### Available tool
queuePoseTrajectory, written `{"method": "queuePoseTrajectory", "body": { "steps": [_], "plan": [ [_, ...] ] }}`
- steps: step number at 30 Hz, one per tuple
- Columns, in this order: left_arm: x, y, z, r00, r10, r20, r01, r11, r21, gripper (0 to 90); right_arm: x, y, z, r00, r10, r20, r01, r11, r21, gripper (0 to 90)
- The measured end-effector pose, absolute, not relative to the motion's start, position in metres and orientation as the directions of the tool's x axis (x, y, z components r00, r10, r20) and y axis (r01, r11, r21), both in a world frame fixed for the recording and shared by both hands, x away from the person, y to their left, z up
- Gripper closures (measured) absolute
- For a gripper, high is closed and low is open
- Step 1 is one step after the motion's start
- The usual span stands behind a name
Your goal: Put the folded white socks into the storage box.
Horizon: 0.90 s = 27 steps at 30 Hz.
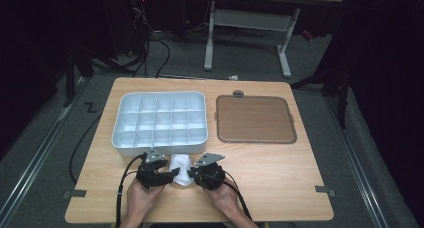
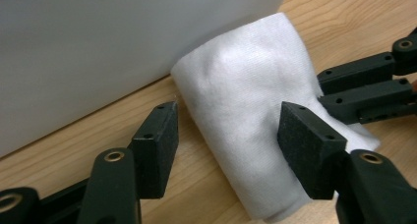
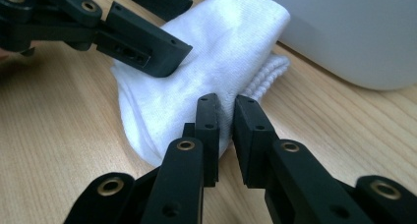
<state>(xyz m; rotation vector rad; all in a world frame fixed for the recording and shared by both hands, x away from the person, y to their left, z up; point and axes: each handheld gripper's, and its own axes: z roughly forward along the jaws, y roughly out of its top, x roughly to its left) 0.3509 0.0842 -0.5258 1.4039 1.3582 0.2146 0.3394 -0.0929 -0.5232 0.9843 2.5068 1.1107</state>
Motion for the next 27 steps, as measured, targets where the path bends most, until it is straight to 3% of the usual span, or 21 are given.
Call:
{"method": "queuePoseTrajectory", "body": {
  "steps": [15,27],
  "plan": [
    [0.358,0.087,-0.504,0.312,0.753,-0.579,0.569,0.341,0.749,37.2,0.338,-0.093,-0.516,-0.738,0.669,0.085,0.496,0.454,0.740,71.9],
    [0.369,0.080,-0.514,0.251,0.758,-0.602,0.613,0.357,0.705,33.1,0.335,-0.129,-0.506,-0.687,0.723,0.074,0.507,0.404,0.761,63.7]
  ]
}}
